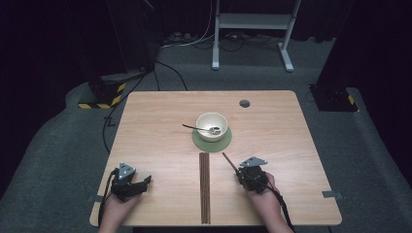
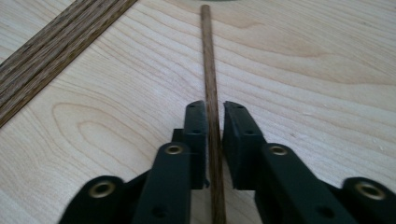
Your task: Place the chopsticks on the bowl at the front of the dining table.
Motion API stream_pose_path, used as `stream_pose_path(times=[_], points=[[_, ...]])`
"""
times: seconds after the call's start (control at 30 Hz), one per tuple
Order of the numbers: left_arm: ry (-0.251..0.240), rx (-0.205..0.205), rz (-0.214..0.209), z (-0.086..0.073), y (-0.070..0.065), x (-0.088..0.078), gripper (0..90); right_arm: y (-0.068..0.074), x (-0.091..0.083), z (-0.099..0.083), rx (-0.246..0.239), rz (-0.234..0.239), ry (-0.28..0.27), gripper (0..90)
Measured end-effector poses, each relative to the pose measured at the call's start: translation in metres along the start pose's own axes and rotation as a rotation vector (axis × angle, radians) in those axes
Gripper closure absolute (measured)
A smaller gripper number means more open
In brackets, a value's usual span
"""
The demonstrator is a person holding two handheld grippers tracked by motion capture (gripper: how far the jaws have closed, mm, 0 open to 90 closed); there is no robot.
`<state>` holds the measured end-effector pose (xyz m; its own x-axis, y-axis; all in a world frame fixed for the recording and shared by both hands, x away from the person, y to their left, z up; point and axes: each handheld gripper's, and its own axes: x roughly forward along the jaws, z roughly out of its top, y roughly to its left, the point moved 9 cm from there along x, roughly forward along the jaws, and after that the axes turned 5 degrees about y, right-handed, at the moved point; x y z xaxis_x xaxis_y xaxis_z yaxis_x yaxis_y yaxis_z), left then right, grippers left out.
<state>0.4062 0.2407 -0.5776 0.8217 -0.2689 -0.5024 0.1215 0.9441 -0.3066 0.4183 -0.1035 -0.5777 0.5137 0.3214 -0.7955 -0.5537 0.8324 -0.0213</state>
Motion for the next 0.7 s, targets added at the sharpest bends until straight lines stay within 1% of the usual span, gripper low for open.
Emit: stream_pose_path(times=[0.03, 0.13, 0.23, 0.27, 0.4, 0.43, 0.6, 0.63, 0.67, 0.7], points=[[0.002, 0.001, -0.001, 0.0, 0.0, 0.0, 28.5, -0.002, -0.002, -0.001, 0.011, 0.013, 0.013, 73.0], [0.0, 0.0, 0.001, 0.0, 0.0, 0.0, 28.5, -0.004, -0.004, -0.003, 0.02, 0.014, 0.019, 73.0], [0.001, 0.0, 0.001, 0.0, 0.0, 0.0, 28.5, -0.005, -0.006, -0.009, 0.007, 0.016, 0.048, 70.9], [0.001, 0.0, 0.001, 0.0, 0.0, 0.0, 28.5, -0.005, -0.007, -0.01, -0.004, 0.014, 0.051, 69.9], [0.002, 0.002, 0.0, 0.0, 0.0, 0.0, 28.5, -0.006, -0.008, -0.012, -0.02, -0.003, 0.045, 68.2], [0.004, 0.003, 0.0, 0.0, 0.0, 0.0, 28.5, -0.005, -0.008, -0.012, -0.009, -0.002, 0.041, 68.5], [0.004, 0.003, -0.001, 0.0, 0.0, 0.0, 28.5, -0.004, -0.006, -0.01, -0.011, 0.005, 0.043, 68.0], [0.002, 0.002, 0.001, 0.0, 0.0, 0.0, 28.5, -0.004, -0.005, -0.009, -0.029, 0.006, 0.041, 70.0], [0.002, 0.002, 0.001, 0.0, 0.0, 0.0, 28.5, -0.004, -0.005, -0.009, -0.029, 0.006, 0.041, 70.0], [0.004, 0.003, -0.001, 0.0, 0.0, 0.0, 28.5, -0.002, -0.006, -0.008, -0.046, 0.029, 0.055, 71.1]])
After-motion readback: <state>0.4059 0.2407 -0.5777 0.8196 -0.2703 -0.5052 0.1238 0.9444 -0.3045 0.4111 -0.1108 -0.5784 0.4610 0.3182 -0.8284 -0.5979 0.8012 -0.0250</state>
